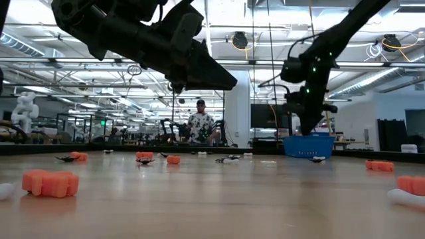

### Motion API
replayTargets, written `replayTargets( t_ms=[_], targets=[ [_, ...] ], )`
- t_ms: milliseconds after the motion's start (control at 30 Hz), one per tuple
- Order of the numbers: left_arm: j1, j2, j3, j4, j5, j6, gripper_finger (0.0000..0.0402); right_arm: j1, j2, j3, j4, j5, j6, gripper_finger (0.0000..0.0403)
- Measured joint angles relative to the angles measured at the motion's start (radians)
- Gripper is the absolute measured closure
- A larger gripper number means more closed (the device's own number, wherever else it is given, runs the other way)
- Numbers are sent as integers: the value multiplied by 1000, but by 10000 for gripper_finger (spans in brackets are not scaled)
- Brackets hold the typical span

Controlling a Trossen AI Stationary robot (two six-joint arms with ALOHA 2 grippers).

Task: Sort Halloween decoration
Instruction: Put the orange toy skeleton into the blue bin, then put the white bone toy into the green bin

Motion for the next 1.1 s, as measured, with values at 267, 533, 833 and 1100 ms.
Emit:
replayTargets(
  t_ms=[267, 533, 833, 1100],
  targets=[
    [21, 0, 0, -49, 1, 6, 301, -41, 99, -6, 51, -51, -25, 402],
    [50, 0, 0, -49, 1, 51, 302, -42, 69, -6, 27, -54, -56, 357],
    [39, -199, 18, -493, 21, 146, 382, 30, -134, -8, -78, -51, -140, 274],
    [-73, -428, 72, -1034, 35, -10, 401, 169, -390, -182, 133, -82, -173, 392]
  ],
)
